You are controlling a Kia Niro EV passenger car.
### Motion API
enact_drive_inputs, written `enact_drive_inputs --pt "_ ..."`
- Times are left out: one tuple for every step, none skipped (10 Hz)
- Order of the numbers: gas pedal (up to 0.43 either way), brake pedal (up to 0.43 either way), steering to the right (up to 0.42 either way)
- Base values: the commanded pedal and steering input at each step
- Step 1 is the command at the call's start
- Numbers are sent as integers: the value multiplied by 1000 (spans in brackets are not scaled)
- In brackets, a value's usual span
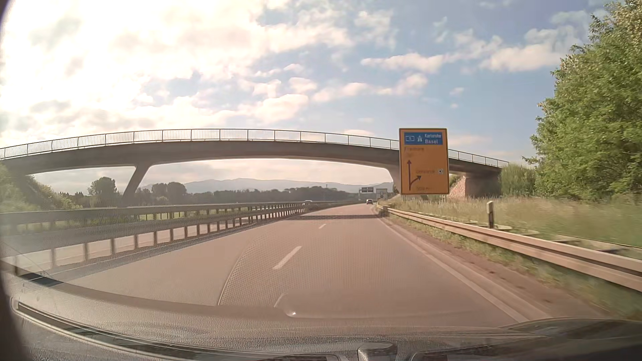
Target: Follow the waypoints while adhering to traffic rules and regulations
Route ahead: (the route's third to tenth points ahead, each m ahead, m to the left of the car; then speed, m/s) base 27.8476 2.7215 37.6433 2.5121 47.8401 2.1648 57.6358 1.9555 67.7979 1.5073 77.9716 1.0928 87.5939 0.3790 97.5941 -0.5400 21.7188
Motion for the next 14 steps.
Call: enact_drive_inputs --pt "287 0 5" --pt "287 0 5" --pt "287 0 5" --pt "287 0 4" --pt "287 0 4" --pt "287 0 4" --pt "287 0 4" --pt "287 0 4" --pt "287 0 4" --pt "287 0 4" --pt "280 0 5" --pt "280 0 5" --pt "280 0 5" --pt "280 0 6"
